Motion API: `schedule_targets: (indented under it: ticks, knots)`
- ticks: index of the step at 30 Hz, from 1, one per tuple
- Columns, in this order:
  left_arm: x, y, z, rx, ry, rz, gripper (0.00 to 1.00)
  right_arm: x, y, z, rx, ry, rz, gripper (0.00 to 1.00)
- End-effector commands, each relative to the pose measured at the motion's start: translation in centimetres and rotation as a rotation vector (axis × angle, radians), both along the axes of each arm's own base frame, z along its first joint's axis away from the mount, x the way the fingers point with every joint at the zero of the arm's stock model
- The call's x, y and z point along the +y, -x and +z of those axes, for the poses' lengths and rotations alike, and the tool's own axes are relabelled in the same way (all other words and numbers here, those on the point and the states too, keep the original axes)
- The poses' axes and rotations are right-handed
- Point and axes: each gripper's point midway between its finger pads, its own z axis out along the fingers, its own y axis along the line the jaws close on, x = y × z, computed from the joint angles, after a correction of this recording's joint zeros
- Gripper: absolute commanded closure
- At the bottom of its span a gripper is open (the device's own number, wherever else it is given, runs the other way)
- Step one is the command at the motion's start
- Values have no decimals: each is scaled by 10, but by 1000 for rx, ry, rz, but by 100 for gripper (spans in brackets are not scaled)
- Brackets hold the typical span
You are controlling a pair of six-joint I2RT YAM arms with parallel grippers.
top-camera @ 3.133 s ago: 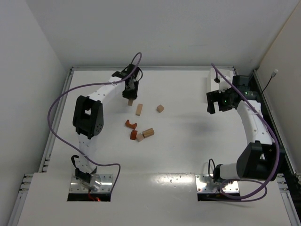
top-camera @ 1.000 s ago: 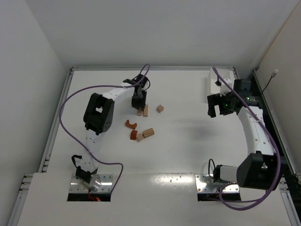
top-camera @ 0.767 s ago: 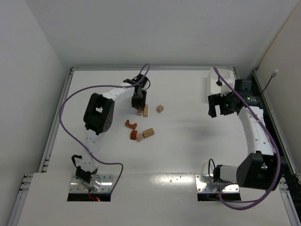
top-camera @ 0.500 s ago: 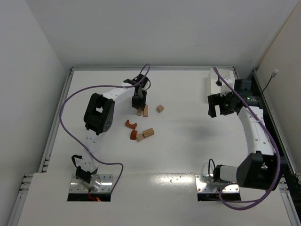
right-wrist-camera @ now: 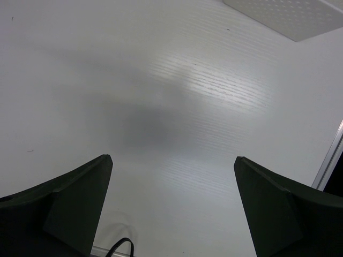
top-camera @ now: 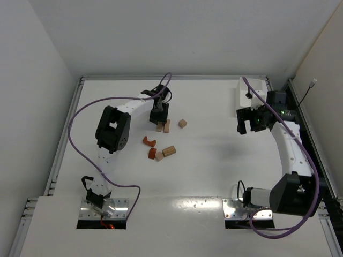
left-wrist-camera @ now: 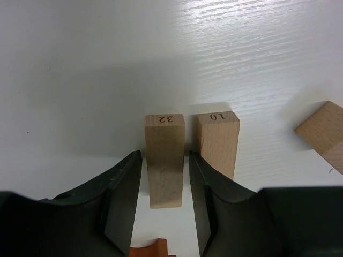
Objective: Build the wood block tower
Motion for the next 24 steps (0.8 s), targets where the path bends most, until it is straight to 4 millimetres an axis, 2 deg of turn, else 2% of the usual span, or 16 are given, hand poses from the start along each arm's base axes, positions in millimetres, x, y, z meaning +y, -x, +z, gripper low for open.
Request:
schedule_targets:
  ticks: [1, 3, 5, 8, 9, 14, 15, 16, 17, 19, 21, 24]
  knots:
    - [-11, -9, 42, -89, 42, -12, 63, 2, -2, 9, -41, -16, 2, 5]
    - [-9, -8, 45, -94, 40, -21, 63, 2, -2, 9, -41, -16, 2, 5]
    - [-11, -11, 61, -131, 58, -21, 63, 2, -2, 6, -41, -16, 2, 5]
    - [-10, -12, 69, -149, 56, -16, 63, 4, -2, 7, -42, -23, 7, 5]
    - [-10, -13, 83, -175, 69, -15, 63, 4, -2, 7, -42, -23, 7, 5]
    - [-16, 0, 92, -184, 84, -30, 61, 5, -5, 8, -43, -31, 13, 5]
    - [-21, 3, 92, -183, 85, -41, 58, 4, -7, 9, -52, -29, 13, 5]
    - [-20, 5, 89, -173, 85, -33, 50, 4, -7, 9, -53, -29, 13, 5]
    - [-19, 7, 85, -164, 80, -33, 31, 7, -9, 10, -52, -29, 22, 5]
    - [-21, 12, 81, -156, 73, -30, 13, 7, -9, 10, -52, -29, 22, 5]
    - [-22, 15, 78, -152, 59, -33, 8, 7, -11, 13, -61, -28, 22, 5]
    - [-19, 17, 74, -146, 49, -19, 7, 7, -9, 10, -52, -29, 22, 5]
